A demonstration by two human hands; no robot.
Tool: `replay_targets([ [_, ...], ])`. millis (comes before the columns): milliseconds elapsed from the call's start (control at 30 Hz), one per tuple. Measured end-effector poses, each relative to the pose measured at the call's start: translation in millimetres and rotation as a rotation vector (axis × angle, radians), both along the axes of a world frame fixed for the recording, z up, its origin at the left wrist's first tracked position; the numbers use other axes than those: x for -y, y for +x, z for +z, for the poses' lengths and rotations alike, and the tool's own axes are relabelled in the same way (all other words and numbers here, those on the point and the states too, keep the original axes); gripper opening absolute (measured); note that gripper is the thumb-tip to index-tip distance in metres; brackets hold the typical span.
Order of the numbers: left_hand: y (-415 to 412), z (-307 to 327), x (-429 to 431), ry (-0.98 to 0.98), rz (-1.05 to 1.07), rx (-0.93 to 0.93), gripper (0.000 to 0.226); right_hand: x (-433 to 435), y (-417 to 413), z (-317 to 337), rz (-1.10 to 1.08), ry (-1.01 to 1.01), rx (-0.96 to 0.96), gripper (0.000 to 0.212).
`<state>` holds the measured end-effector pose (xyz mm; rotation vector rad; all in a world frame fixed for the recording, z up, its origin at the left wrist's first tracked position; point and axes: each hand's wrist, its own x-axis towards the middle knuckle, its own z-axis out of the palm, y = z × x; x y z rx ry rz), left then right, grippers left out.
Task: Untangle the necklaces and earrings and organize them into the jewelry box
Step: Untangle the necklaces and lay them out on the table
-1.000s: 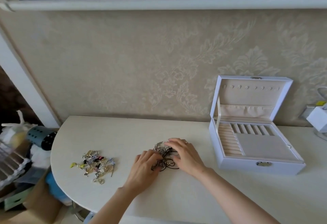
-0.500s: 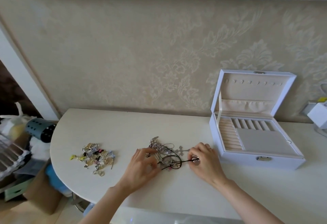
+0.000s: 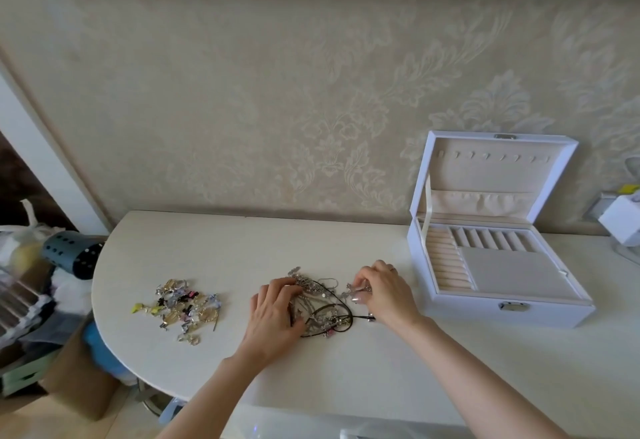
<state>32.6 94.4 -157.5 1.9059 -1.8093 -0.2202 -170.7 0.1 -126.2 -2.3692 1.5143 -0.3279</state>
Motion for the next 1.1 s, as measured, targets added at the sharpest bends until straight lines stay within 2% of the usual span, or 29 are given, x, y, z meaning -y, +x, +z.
replay_targets([
  [100, 0.4, -0.5, -3.1, 0.019, 0.018, 0.005, 0.079, 2.6, 0.2, 1.6, -0.006, 0.022, -0.050, 0.017],
  [233, 2.8, 0.8, -2.8, 0.044, 0.014, -0.004, 0.084, 2.1, -1.6, 4.3, -0.041, 0.081, -0.016, 0.016],
  [400, 9.0, 2.1, -3.9, 0.029, -0.055, -0.046, 0.073, -2.5, -10.2, 4.9, -0.204, 0.193, 0.309, 0.028],
  [500, 11.0, 5.5, -6.7, 0.080, -0.100, -0.007, 0.081, -3.9, -14.3, 9.1, -0.274, 0.212, 0.519, 0.033],
  [600, 12.6, 10.5, -9.3, 0.161, -0.141, 0.074, 0.090, -6.1, -16.2, 18.8, -0.257, 0.250, 0.662, 0.032],
  [667, 11.1, 14.5, -11.8, 0.208, -0.143, 0.117, 0.103, -5.9, -15.4, 25.0, -0.207, 0.284, 0.683, 0.027],
  [767, 4.7, 18.1, -16.8, 0.216, -0.098, 0.147, 0.122, -4.3, -11.8, 30.5, -0.171, 0.295, 0.670, 0.005],
  [867, -1.9, 18.7, -19.0, 0.163, -0.031, 0.161, 0.113, -6.7, -9.5, 41.9, -0.186, 0.361, 0.825, 0.009],
  [967, -2.7, 15.6, -19.8, 0.109, -0.006, 0.171, 0.079, -10.1, -9.0, 58.1, -0.161, 0.450, 0.999, 0.011],
  [1100, -0.5, 8.7, -19.8, 0.003, 0.031, 0.206, 0.054, -15.0, -6.7, 76.7, -0.079, 0.593, 1.224, 0.011],
])
